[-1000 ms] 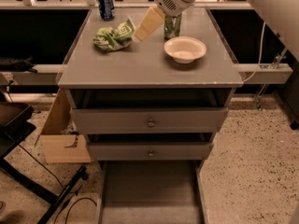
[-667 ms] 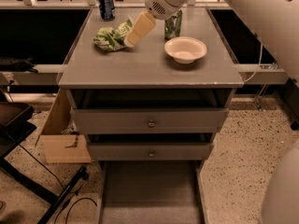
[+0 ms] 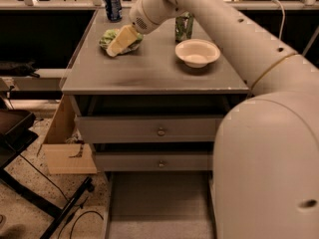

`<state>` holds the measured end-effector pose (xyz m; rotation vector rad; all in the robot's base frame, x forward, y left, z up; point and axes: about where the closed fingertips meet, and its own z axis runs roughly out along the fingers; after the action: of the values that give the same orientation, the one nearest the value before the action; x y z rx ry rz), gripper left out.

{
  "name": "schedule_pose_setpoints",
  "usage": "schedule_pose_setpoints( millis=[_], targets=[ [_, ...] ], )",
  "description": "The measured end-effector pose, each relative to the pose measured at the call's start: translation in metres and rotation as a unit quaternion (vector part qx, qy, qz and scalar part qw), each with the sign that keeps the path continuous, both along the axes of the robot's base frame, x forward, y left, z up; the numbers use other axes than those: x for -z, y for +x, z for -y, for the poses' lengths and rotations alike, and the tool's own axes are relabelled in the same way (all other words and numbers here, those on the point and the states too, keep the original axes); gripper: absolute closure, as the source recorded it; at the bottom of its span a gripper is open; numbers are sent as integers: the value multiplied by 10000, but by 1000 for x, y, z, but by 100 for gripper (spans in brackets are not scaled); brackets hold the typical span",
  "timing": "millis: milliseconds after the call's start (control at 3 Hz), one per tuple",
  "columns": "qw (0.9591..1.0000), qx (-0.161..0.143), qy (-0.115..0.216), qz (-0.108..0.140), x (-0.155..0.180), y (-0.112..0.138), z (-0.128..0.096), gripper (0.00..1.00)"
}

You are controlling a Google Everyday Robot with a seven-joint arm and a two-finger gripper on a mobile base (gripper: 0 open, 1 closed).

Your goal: Place green jalapeno chip bag into bottom drawer

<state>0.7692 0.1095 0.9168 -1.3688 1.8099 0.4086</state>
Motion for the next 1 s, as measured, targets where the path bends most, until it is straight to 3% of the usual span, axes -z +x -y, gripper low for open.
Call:
schedule_pose_setpoints(
  millis=[333, 667, 1000],
  targets=[
    [9996, -193, 213, -59, 29, 28, -32, 0],
    [9992, -322, 247, 37, 48, 49, -58, 16],
    [9991, -372, 60, 169, 63, 63, -82, 39]
  ],
)
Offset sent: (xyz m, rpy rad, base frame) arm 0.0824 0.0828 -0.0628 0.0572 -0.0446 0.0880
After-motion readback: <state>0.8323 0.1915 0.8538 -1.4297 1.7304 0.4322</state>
